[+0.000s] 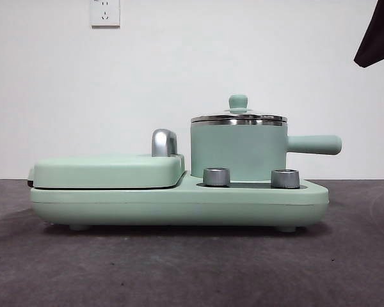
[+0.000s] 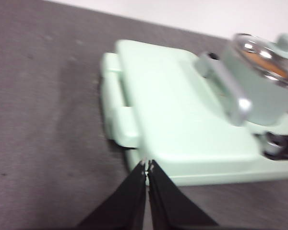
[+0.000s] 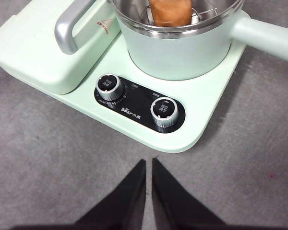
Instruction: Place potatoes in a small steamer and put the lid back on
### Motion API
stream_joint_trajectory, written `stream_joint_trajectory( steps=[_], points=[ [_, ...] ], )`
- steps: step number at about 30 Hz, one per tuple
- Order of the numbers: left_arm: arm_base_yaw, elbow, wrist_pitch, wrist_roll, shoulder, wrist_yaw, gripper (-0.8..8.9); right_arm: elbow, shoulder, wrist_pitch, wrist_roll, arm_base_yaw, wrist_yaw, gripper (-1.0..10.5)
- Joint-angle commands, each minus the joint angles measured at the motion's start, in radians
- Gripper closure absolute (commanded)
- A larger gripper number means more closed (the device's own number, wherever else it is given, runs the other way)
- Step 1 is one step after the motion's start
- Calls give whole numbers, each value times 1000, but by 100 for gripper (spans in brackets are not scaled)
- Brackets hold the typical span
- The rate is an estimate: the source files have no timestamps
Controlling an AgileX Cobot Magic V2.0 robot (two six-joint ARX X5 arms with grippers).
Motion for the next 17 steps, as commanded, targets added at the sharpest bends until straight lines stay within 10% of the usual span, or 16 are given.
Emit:
stream_joint_trajectory(
  steps=[1, 17],
  points=[
    [33, -122, 108, 45, -97, -25, 807, 4, 3, 8, 3, 5, -2, 930],
    [142, -338, 184, 171, -315, -60, 807, 4, 3, 26, 3, 5, -2, 930]
  ],
)
